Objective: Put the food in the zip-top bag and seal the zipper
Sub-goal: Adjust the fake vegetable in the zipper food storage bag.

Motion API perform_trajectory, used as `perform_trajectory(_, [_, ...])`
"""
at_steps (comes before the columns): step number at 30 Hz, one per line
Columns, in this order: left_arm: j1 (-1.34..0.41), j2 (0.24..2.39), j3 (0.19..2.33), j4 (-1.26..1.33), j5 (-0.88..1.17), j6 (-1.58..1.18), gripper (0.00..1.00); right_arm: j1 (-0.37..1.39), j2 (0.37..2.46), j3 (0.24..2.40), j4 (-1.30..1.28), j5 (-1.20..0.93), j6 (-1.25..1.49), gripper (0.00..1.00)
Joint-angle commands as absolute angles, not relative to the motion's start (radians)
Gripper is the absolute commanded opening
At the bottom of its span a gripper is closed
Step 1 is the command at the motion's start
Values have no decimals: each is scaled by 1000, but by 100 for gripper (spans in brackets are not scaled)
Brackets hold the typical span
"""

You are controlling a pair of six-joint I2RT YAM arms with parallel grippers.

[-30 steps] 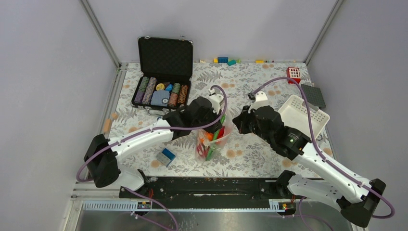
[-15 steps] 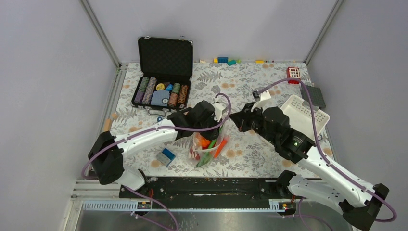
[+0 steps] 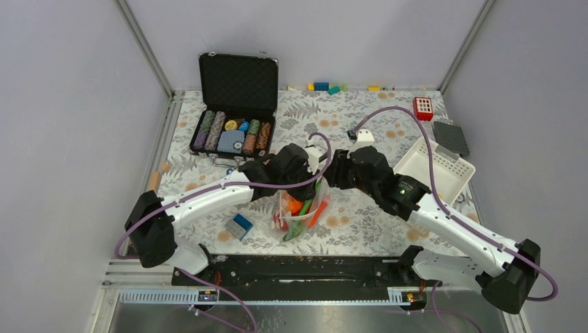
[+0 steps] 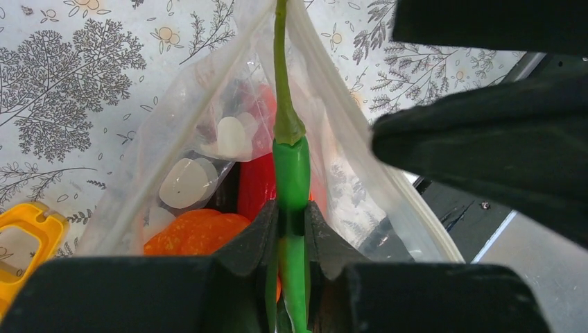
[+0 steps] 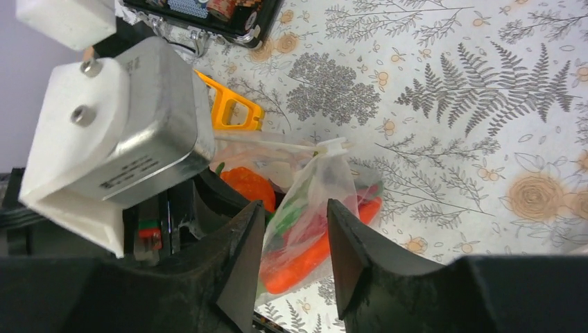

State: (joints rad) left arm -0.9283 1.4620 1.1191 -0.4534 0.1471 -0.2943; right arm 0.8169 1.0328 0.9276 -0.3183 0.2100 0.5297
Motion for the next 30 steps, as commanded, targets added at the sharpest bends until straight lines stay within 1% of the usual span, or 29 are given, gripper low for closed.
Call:
perform_trajectory(1, [-930,1422,1120,-410,172,-313,0,814,1065,952,-221,191,640,47])
perform_trajectory(7, [-930,1417,1113,-403,160,-313,0,815,1116,946,-254,174,704,47])
perform_trajectory(10, [-931,1411,1107,-397,150,-314,0,815,1137,940,-305,149,722,42])
perform_trajectory(11, [-930,1410,1104,-395,146,-316,0,816,1140,935,-316,141,727,38])
perform_trajectory(13, [-930,1410,1102,-391,143,-317,0,820,1140,924,-316,103,733,22])
perform_trajectory(14, [-930,1411,1101,-391,142,-318,0,826,1137,921,-314,97,735,13])
perform_trajectory(16, [-930,1411,1102,-390,134,-317,0,840,1127,925,-315,108,725,1])
perform_trajectory(17, [-930,1411,1099,-392,126,-318,0,842,1120,930,-316,118,720,0])
perform_trajectory(20, [-930,1407,1092,-414,91,-317,0,841,1095,951,-331,163,694,0])
perform_trajectory(27, [-940,1367,1018,-464,141,-311,0,842,1026,974,-327,303,628,0])
perform_trajectory(30, [-949,1371,1004,-470,159,-325,0,842,991,957,-234,261,577,0])
